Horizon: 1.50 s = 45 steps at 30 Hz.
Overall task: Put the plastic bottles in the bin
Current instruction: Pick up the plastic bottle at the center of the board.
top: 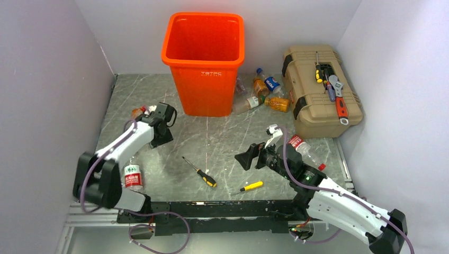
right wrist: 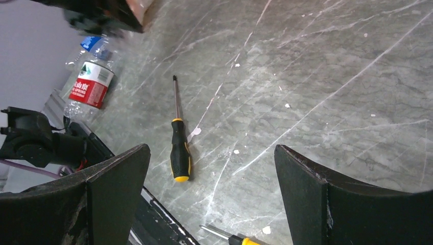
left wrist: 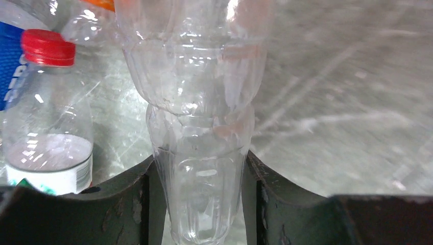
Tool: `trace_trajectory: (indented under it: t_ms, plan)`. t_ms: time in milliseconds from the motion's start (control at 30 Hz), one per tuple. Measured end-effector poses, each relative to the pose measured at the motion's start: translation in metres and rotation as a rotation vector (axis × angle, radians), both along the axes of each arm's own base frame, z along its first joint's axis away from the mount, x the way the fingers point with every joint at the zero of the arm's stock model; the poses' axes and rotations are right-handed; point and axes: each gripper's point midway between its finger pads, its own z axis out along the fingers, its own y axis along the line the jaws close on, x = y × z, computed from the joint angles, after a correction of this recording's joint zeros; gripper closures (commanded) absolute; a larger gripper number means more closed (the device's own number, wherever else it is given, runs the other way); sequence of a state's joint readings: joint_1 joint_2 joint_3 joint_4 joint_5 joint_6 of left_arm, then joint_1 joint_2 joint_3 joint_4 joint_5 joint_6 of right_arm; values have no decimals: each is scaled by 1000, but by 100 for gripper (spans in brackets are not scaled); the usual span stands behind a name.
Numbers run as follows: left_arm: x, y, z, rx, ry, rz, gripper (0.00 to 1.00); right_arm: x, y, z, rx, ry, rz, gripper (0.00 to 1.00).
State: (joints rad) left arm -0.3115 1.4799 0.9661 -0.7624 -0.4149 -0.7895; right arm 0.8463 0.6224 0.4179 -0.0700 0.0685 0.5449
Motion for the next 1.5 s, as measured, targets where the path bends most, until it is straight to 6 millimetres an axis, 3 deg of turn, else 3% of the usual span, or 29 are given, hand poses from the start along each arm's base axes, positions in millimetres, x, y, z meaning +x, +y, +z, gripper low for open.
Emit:
trace_trajectory:
  t_ms: [100, 200, 300, 433, 567, 767, 1033, 1200, 1500]
  plan:
    - [-4, -14, 47, -52, -125, -71, 69, 0, 0, -1, -16, 11, 2, 3]
    - [-11, -41, 106, -151, -296, -227, 70, -1, 0, 5, -13, 3, 9, 2]
    - [-35, -74, 168, -319, -514, -452, 74, -6, 3, 14, 9, -19, 44, 2]
    - [-72, -105, 215, -520, -788, -718, 78, -20, 19, 37, 93, -63, 162, 2]
    - [-95, -146, 221, -716, -897, -970, 81, -31, 38, 62, 190, -110, 277, 1]
    - [-114, -188, 221, -965, -891, -1204, 84, -32, 45, 99, 311, -197, 304, 0]
    - [-141, -201, 256, -1094, -1017, -1407, 85, -21, 58, 153, 470, -278, 297, 0]
    - [-145, -210, 250, -1117, -982, -1452, 87, -14, 76, 169, 515, -285, 327, 0]
    - [-150, -226, 234, -1143, -906, -1498, 89, -22, 101, 193, 522, -313, 405, 1]
